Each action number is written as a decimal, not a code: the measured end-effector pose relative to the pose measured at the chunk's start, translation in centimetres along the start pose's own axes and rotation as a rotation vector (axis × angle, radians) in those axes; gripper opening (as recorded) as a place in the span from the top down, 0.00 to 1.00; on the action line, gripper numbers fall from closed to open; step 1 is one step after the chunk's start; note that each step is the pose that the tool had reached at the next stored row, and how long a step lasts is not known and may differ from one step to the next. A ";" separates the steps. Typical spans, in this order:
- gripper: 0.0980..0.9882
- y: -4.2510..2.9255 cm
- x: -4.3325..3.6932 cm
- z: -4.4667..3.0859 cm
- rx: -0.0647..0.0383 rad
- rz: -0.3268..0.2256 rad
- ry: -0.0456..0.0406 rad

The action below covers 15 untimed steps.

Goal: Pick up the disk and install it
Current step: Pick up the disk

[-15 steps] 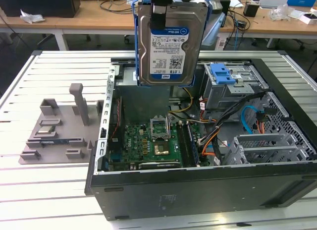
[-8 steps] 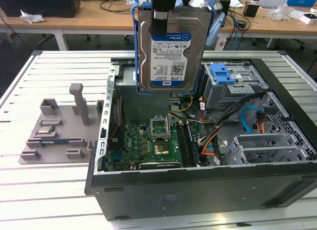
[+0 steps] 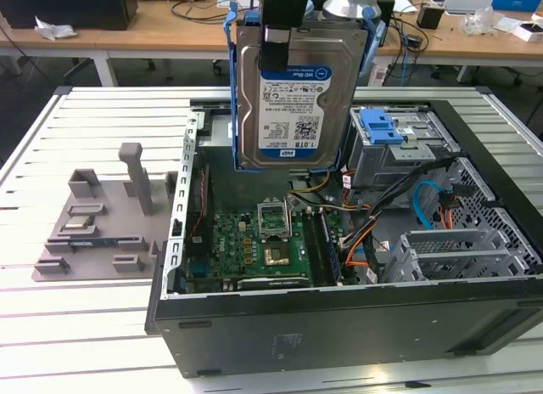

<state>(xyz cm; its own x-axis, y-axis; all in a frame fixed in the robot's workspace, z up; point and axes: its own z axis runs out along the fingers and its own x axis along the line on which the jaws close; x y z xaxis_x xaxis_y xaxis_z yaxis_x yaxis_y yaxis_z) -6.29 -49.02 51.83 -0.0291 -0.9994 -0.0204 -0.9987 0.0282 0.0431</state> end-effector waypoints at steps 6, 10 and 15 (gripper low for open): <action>0.70 -0.04 1.16 -0.02 0.000 0.000 0.0000; 0.70 -0.06 1.72 -0.02 0.000 0.000 0.0001; 0.70 -0.10 2.74 -0.03 0.000 0.000 0.0001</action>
<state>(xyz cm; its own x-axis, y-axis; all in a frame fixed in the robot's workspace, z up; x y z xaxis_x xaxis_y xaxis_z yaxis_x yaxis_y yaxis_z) -6.28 -51.75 51.80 -0.0291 -0.9994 -0.0203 -0.9987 0.0282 0.0431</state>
